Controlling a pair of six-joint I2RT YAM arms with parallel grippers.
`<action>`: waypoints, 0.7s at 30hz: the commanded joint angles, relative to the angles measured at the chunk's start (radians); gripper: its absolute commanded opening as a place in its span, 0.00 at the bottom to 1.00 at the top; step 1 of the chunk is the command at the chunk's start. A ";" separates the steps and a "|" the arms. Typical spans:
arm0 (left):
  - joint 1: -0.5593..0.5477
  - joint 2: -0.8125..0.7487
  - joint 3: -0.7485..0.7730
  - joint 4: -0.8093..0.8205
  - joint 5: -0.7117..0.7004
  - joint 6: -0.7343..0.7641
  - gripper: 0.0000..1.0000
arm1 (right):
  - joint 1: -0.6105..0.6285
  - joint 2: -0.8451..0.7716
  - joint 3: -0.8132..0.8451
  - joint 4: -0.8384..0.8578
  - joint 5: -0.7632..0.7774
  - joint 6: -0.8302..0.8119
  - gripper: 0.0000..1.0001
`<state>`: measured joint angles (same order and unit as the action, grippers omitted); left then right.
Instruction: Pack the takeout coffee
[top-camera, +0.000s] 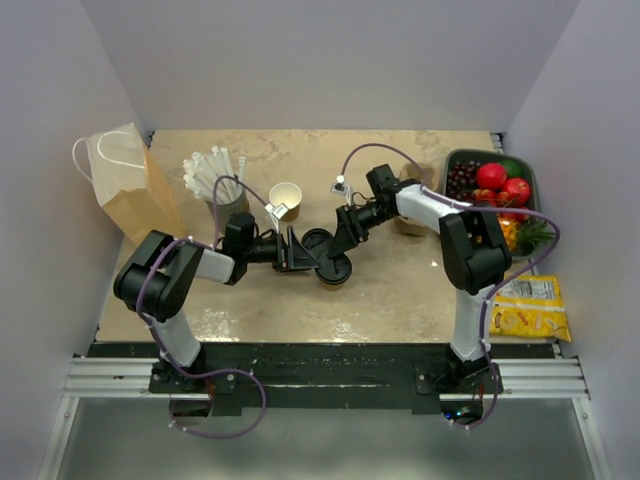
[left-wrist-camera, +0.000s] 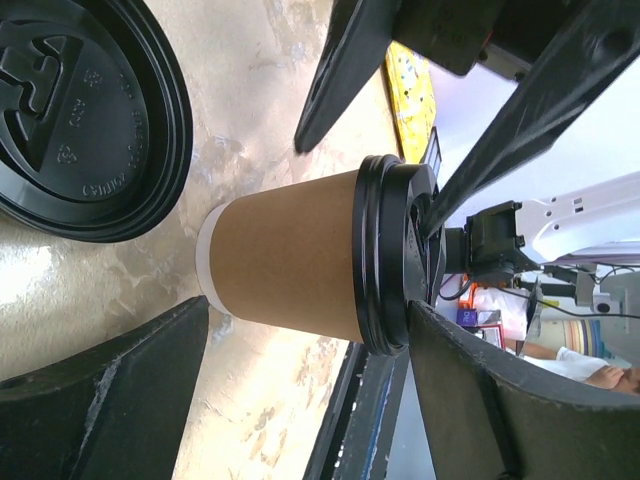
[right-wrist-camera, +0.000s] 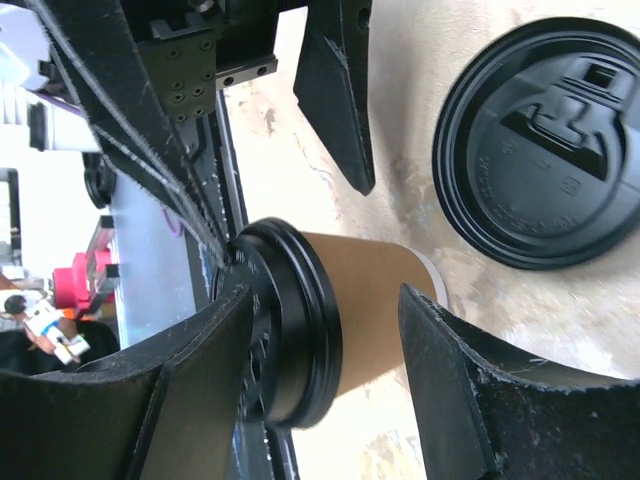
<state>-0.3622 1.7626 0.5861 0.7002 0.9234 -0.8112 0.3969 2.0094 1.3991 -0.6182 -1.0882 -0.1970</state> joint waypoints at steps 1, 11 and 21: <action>-0.006 0.031 -0.008 -0.122 -0.144 0.086 0.82 | -0.029 -0.060 0.009 -0.073 -0.093 -0.073 0.64; -0.020 0.074 0.003 -0.202 -0.198 0.165 0.82 | -0.033 -0.011 -0.009 -0.334 -0.164 -0.327 0.68; -0.024 0.077 0.009 -0.243 -0.218 0.213 0.81 | -0.041 0.018 -0.061 -0.341 -0.138 -0.384 0.60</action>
<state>-0.3744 1.7748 0.6296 0.6369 0.9058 -0.7395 0.3462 2.0094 1.3613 -0.9325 -1.1999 -0.5453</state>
